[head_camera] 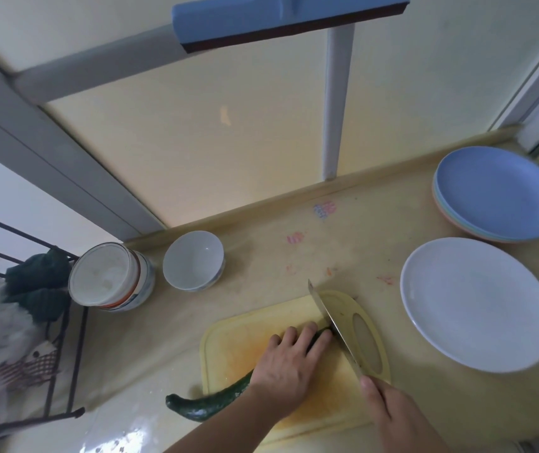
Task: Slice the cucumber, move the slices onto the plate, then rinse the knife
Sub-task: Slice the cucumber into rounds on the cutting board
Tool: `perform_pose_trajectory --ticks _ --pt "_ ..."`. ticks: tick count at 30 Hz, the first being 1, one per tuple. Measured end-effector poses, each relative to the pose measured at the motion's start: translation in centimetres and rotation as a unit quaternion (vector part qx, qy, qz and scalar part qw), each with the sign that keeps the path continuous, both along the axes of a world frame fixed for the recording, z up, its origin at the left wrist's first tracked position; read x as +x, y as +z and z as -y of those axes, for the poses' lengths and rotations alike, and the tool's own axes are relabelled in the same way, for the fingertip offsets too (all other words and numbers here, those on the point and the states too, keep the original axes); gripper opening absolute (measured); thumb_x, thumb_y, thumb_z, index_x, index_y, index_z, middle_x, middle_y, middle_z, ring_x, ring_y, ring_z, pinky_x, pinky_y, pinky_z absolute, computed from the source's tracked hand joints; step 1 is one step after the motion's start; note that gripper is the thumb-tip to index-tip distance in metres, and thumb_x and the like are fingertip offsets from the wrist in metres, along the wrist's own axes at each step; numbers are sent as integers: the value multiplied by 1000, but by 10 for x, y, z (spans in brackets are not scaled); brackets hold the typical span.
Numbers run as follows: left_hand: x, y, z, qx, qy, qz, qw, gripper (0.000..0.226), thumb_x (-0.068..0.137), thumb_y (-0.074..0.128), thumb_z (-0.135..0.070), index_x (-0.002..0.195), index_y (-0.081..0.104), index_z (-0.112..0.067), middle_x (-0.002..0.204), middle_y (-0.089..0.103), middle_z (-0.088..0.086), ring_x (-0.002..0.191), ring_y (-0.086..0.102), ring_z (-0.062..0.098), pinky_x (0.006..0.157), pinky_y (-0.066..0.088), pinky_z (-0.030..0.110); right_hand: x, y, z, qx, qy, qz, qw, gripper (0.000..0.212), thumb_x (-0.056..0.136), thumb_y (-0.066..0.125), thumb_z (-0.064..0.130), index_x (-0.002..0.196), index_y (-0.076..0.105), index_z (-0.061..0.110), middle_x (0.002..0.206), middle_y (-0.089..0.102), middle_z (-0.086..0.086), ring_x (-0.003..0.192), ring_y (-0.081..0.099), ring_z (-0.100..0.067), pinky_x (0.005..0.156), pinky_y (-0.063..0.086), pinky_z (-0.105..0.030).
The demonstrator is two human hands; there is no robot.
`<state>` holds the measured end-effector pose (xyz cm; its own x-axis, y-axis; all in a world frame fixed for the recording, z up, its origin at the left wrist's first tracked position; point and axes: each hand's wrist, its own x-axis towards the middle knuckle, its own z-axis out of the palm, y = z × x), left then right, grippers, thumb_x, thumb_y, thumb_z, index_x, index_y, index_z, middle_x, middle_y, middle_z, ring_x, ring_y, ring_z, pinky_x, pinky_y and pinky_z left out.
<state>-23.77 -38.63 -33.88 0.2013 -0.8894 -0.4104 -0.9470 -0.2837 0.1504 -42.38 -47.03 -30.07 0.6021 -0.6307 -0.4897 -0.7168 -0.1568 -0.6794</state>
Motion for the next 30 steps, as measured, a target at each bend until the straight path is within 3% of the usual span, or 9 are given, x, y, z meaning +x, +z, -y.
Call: perform_pose_trajectory --ticks 6,13,15,18,20,21,23,26,30 --pt "0 3 1 5 5 -3 1000 78 97 47 -10 156 0 -29 158 11 5 133 29 33 112 32 46 8 -7 9 51 -81 8 995 30 99 45 35 103 72 22 66 62 13 72 59 -4 62 37 -16" --pt "0 1 0 -5 13 -11 1000 80 95 50 -8 155 2 -30 157 13 4 134 28 31 112 33 45 4 -5 5 47 -87 18 995 24 98 49 32 100 72 25 64 59 18 75 60 -2 63 36 -2" --pt "0 0 0 -6 12 -10 1000 79 95 48 -8 155 2 -29 156 13 4 133 29 32 111 33 45 7 2 2 51 -91 19 994 22 94 51 47 93 68 33 64 60 18 87 65 -7 65 37 -7" --pt "0 -1 0 -2 11 -11 1000 80 94 50 -9 155 1 -29 156 12 4 132 29 31 112 33 45 2 5 1 44 -89 31 995 72 54 21 101 74 61 44 72 71 12 80 62 3 66 42 -9" --pt "0 -1 1 -1 10 -10 1000 82 94 52 -9 154 1 -30 156 12 4 133 29 32 112 33 45 -1 9 -1 36 -91 46 994 53 68 37 91 75 61 45 76 72 9 74 62 2 69 45 -12" --pt "0 -1 1 0 10 -9 1000 82 93 52 -9 154 1 -29 156 12 4 133 30 32 111 33 45 -1 14 -2 35 -92 37 994 27 84 51 68 76 61 44 76 72 8 73 63 0 69 46 -11" --pt "-1 -1 1 3 7 -7 1000 84 92 52 -7 153 0 -29 156 11 5 133 29 32 111 34 45 -1 17 -1 44 -70 21 996 18 94 50 43 82 62 40 81 73 2 77 65 -4 67 44 -7" --pt "-1 0 1 8 7 -6 1000 84 91 52 -6 154 1 -28 157 11 5 134 28 33 112 33 45 -2 18 0 53 -68 12 996 39 77 33 66 83 61 40 87 74 -6 81 65 -7 68 43 -7" --pt "-1 0 1 3 7 -9 1000 80 94 49 -8 153 -1 -29 157 11 5 133 28 32 112 33 46 0 17 -4 35 -72 19 997 17 87 50 53 71 54 47 71 71 -6 64 60 0 68 42 -6"
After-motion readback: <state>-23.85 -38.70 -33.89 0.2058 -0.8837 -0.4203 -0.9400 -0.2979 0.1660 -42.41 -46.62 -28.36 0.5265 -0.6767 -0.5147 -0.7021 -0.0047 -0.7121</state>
